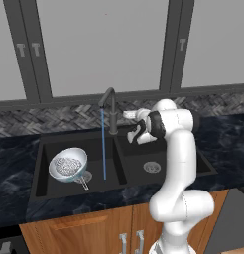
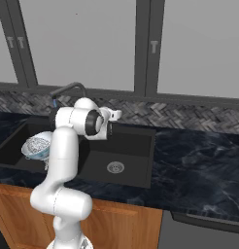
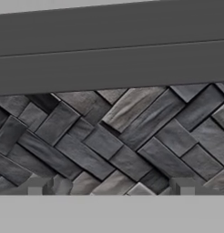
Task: Pick the strainer and bowl and place them in the sink. Then turn on the water.
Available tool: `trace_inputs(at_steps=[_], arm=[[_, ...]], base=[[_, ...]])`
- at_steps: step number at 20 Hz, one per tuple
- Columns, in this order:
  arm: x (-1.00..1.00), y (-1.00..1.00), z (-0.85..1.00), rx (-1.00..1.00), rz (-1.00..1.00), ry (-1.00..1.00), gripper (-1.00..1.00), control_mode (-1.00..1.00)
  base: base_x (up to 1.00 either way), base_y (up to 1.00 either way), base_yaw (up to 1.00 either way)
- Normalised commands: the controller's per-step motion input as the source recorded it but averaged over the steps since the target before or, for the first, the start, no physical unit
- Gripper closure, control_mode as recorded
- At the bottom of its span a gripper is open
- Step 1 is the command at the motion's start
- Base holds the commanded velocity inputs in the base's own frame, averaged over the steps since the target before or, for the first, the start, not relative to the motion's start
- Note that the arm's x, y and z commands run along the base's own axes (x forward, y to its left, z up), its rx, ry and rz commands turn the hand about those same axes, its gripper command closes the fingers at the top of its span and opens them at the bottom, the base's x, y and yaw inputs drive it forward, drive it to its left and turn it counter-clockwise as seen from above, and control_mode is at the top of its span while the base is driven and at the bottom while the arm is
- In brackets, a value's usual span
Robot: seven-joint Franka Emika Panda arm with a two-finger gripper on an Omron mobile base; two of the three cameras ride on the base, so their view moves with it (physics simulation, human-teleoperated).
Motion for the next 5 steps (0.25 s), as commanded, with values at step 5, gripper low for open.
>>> trace_inputs(at_steps=[5], arm=[[0.00, -0.56, 0.00, 0.00, 0.00, 0.00, -1.00, -1.00]], base=[[0.00, 0.00, 0.00]])
